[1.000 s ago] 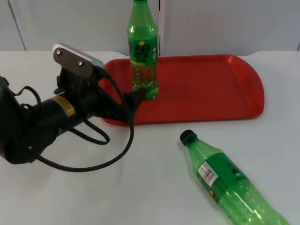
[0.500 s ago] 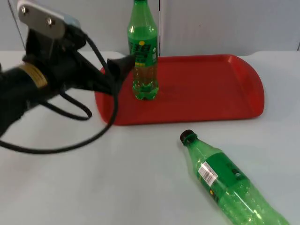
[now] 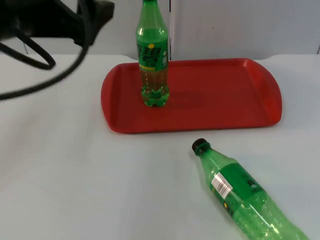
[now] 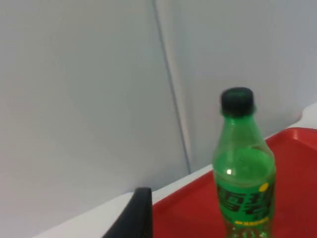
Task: Place the bottle upright on the tray.
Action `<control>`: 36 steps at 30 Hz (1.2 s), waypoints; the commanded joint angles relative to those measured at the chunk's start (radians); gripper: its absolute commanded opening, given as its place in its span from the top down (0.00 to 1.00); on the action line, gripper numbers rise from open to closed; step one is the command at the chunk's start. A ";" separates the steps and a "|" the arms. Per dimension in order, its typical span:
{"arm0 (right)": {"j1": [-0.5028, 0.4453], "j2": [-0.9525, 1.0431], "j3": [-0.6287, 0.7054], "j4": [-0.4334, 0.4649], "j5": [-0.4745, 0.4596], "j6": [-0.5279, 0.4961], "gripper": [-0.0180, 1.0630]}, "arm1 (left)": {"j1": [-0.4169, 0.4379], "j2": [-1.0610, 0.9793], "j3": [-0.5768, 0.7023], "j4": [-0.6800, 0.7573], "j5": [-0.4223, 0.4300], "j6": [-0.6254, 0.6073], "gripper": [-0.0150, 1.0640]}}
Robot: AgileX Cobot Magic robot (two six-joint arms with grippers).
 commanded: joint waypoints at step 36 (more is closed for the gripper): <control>-0.006 -0.003 0.002 0.001 -0.005 0.001 0.01 | -0.010 -0.471 -0.035 -0.137 0.888 -0.203 0.01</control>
